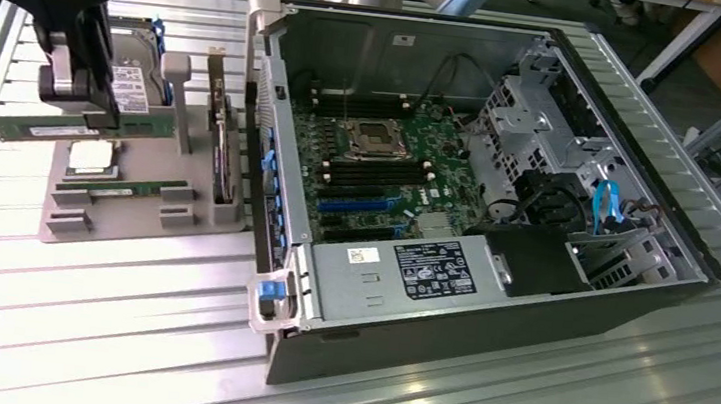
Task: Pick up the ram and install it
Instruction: 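Pick up the ram and move it above insertion slot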
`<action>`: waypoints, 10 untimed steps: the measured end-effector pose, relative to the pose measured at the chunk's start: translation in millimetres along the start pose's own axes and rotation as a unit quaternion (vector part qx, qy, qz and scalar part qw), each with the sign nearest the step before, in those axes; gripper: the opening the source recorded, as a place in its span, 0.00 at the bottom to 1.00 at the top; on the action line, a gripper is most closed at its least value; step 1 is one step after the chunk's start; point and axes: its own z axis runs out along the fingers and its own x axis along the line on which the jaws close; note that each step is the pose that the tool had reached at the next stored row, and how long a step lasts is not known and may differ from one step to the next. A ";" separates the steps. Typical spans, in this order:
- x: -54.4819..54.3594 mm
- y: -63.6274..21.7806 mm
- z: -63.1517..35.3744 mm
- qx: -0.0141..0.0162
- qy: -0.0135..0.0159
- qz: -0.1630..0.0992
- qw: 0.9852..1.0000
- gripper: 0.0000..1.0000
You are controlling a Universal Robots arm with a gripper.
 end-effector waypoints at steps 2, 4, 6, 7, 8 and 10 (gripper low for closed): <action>0.0 0.0 -2.9 0.000 0.000 0.000 1.000 0.12; 0.0 0.0 -4.9 0.000 0.000 0.000 1.000 0.12; 0.1 0.0 -7.4 0.000 0.000 0.000 1.000 0.12; 0.1 0.0 -8.5 0.000 0.000 0.000 1.000 0.12; 0.1 0.0 -10.7 0.000 0.000 0.000 1.000 0.12; 0.1 0.0 -15.7 0.000 0.000 0.000 1.000 0.12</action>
